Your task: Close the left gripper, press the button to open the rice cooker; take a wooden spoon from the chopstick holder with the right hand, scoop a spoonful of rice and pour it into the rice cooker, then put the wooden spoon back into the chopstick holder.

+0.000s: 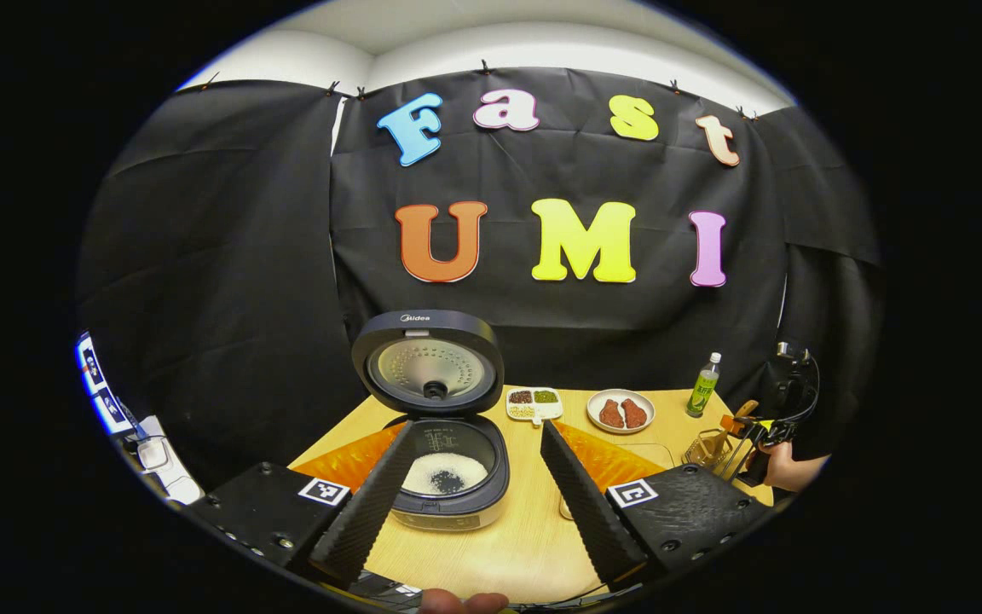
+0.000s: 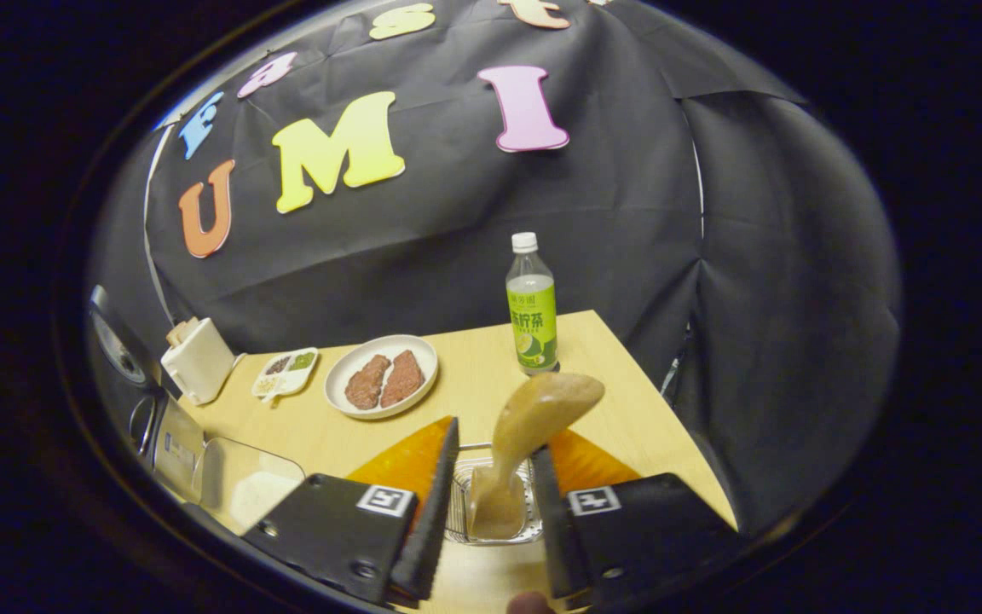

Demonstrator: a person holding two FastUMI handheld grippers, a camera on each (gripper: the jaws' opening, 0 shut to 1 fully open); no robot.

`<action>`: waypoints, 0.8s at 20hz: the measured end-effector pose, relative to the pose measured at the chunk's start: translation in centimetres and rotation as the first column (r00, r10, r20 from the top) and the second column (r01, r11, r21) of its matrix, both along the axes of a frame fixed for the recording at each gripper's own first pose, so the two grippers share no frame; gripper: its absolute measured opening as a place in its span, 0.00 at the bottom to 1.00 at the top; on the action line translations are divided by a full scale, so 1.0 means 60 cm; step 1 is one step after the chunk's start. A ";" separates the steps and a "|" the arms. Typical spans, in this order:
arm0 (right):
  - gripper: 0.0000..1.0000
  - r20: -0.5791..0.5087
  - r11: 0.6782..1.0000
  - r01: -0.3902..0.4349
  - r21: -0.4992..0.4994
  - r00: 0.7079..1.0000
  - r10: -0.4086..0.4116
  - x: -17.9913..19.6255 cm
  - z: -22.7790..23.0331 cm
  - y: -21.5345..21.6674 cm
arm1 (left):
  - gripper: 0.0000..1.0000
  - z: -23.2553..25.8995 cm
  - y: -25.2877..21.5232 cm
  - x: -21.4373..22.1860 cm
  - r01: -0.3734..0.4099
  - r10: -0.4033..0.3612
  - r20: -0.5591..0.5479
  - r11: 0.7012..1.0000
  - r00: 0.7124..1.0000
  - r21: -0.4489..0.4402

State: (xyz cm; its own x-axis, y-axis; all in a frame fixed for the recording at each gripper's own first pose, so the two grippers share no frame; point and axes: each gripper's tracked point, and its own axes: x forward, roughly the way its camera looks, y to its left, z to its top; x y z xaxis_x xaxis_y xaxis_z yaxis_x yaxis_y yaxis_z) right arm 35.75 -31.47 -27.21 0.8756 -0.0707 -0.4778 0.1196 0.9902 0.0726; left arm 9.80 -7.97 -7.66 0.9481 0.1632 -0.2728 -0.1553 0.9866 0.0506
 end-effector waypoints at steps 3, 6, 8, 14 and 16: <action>0.79 0.039 0.999 0.023 -0.031 0.999 -0.021 -0.021 0.044 -0.007 | 0.95 0.007 -0.004 0.005 0.025 -0.025 0.022 1.000 0.999 -0.014; 0.89 0.088 0.997 0.052 -0.063 0.995 -0.046 -0.038 0.104 -0.015 | 0.95 0.024 -0.006 0.015 0.058 -0.057 0.052 0.998 0.997 -0.017; 0.92 0.126 0.995 0.053 -0.086 0.991 -0.042 -0.049 0.148 -0.006 | 0.95 0.038 -0.002 0.024 0.078 -0.077 0.077 0.997 0.994 -0.012; 0.99 0.211 0.996 0.013 -0.089 0.978 0.006 -0.099 0.258 0.076 | 0.95 0.112 0.041 0.070 0.081 -0.080 0.154 0.997 0.985 0.001; 0.99 0.250 0.996 -0.005 -0.094 0.968 0.029 -0.122 0.291 0.108 | 0.95 0.135 0.057 0.097 0.069 -0.068 0.169 0.998 0.983 0.000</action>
